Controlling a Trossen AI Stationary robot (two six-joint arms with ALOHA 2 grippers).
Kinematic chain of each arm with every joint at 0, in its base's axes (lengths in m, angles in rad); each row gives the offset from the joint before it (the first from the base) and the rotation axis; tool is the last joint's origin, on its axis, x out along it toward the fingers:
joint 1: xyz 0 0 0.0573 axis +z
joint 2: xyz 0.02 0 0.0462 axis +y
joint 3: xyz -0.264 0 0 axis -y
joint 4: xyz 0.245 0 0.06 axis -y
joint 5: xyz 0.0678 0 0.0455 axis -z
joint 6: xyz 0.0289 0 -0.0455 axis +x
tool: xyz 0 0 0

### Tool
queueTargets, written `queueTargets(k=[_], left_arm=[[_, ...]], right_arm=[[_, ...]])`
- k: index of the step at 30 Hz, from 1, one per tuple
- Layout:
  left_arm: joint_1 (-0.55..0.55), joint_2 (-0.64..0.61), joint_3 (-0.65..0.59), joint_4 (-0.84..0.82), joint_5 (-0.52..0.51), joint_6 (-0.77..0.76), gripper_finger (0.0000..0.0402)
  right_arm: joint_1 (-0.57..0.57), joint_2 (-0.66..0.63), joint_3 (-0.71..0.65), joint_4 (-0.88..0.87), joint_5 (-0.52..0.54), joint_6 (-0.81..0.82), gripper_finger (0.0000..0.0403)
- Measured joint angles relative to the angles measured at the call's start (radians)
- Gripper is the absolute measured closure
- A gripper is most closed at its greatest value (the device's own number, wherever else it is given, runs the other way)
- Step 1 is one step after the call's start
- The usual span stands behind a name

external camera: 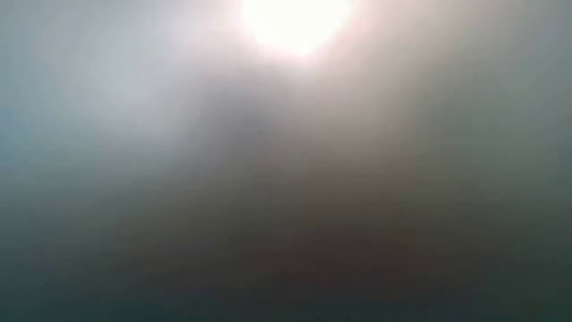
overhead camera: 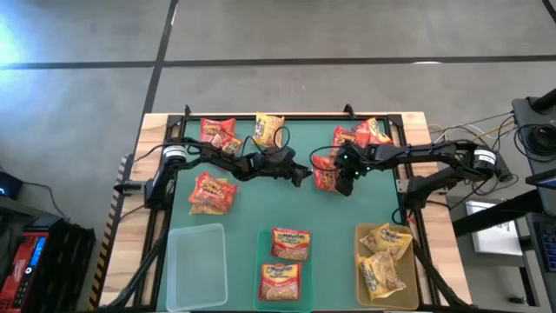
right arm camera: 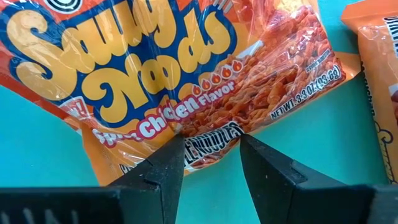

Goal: Sort Maruchan noodles
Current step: Put the orange noodle pack into the transparent bin

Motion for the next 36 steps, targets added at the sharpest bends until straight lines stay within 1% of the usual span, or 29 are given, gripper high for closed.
queueTargets(k=[3,5,11,13,15,17,20,28,36], left_arm=[[-0.004,0.003,0.011,0.000,-0.001,-0.006,0.0232],[-0.005,0.005,0.016,-0.010,-0.002,-0.007,0.0217],[-0.003,0.005,0.019,-0.024,-0.011,-0.055,0.0135],[-0.003,0.005,0.019,-0.024,-0.034,-0.070,0.0113],[-0.003,0.006,0.033,-0.043,-0.073,-0.122,0.0101],[-0.005,0.023,0.068,-0.081,-0.104,-0.177,0.0099],[-0.005,0.065,0.115,-0.128,-0.110,-0.226,0.0105],[-0.005,0.147,0.211,-0.130,-0.121,-0.255,0.0112],[-0.005,0.154,0.252,-0.177,-0.107,-0.247,0.0113]], right_arm=[[0.000,0.000,0.000,0.000,0.000,0.000,0.0255],[0.000,0.000,0.000,0.000,0.000,0.000,0.0257],[0.000,0.000,0.000,0.000,-0.001,0.000,0.0261],[0.000,0.000,0.000,0.000,0.000,0.000,0.0261],[0.000,0.000,0.000,0.000,0.000,0.000,0.0259],[0.000,0.000,0.001,0.000,0.000,0.000,0.0258],[0.000,-0.001,0.001,0.002,0.000,0.000,0.0257],[0.000,-0.001,0.001,0.005,0.000,0.000,0.0261],[0.000,-0.001,0.001,0.016,0.000,0.000,0.0258]])
